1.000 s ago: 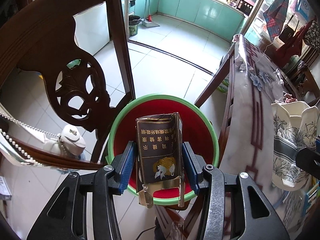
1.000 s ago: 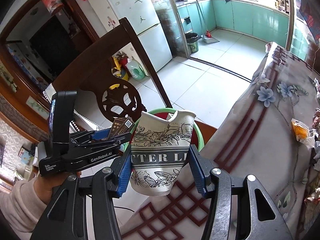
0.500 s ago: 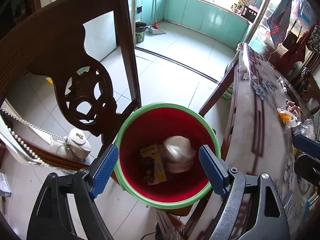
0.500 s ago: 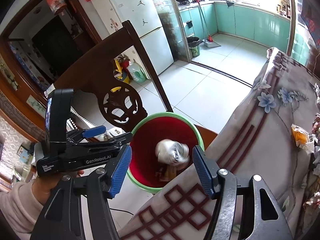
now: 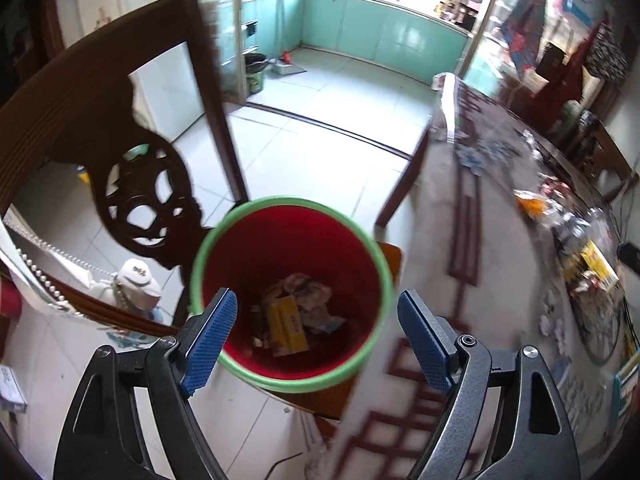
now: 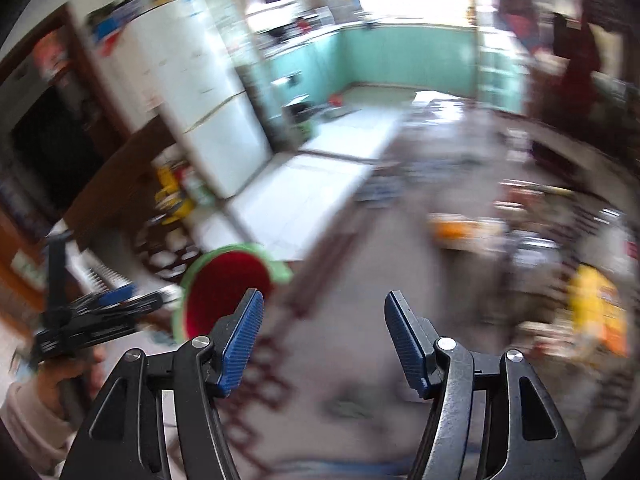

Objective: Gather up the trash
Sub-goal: 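Grasp the yellow drink carton with the right tool while the left tool grasps crumpled newspaper, then carry both items to the red bin and open both tools to drop them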

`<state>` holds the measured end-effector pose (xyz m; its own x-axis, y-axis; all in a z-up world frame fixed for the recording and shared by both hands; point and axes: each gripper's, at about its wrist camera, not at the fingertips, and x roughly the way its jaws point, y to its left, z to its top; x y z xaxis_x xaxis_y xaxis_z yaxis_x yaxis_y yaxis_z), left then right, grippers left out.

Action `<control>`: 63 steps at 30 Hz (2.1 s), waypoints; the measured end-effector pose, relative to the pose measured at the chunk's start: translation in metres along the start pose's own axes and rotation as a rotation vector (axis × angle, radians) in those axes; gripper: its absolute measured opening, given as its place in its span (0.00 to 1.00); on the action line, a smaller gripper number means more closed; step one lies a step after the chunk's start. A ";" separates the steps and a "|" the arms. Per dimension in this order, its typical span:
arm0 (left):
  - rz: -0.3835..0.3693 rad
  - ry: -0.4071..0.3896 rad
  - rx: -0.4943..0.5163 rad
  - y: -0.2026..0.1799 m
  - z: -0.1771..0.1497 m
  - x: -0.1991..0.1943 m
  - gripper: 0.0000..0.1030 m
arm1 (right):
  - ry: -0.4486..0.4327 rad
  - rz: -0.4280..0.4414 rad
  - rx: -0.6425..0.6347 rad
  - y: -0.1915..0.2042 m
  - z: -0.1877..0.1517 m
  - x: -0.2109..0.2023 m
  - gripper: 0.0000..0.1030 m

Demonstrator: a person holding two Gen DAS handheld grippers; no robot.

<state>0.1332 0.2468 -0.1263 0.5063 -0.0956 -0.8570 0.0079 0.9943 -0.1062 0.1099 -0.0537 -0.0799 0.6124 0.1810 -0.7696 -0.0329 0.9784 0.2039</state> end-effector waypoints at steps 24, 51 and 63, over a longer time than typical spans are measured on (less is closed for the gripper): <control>-0.269 0.041 0.248 -0.268 -0.022 -0.015 0.80 | 0.241 -0.072 0.423 -0.266 -0.029 0.057 0.63; -0.287 0.157 0.262 -0.342 -0.016 0.051 0.44 | 0.019 0.075 0.482 -0.299 -0.044 -0.021 0.34; -0.230 0.068 0.236 -0.281 -0.023 -0.001 0.45 | -0.036 0.097 0.431 -0.248 -0.034 -0.051 0.34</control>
<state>0.1102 -0.0337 -0.1075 0.4091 -0.3136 -0.8569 0.3188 0.9290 -0.1878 0.0601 -0.3021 -0.1116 0.6502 0.2590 -0.7143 0.2357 0.8249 0.5137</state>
